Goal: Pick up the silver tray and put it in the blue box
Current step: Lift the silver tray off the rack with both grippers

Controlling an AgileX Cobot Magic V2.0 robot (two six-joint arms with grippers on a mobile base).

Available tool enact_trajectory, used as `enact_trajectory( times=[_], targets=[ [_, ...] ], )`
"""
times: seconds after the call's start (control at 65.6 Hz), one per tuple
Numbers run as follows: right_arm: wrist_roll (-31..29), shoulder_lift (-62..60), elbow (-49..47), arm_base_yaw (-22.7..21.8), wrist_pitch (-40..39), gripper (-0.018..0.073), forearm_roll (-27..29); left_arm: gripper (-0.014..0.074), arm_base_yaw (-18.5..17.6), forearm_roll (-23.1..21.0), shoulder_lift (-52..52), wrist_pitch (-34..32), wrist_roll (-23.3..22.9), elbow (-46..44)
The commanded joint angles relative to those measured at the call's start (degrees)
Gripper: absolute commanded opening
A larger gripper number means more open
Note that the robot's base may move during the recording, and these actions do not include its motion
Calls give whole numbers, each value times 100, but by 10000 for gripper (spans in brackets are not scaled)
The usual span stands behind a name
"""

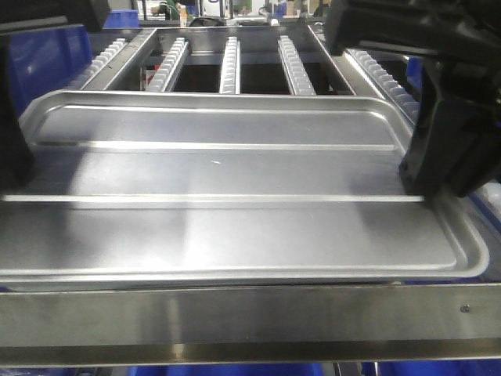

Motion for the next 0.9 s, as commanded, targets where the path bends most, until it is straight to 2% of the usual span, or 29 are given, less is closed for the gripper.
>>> enact_trajectory(
  times=[0.0,0.884],
  targets=[
    [23,-165,-162,-16,-119,60,-257,-104,-40,132,-148,-52,-56,-143],
    [23,-165,-162,-16,-119,60,-257,-104,-40,132,-148,-52,-56,-143]
  ],
)
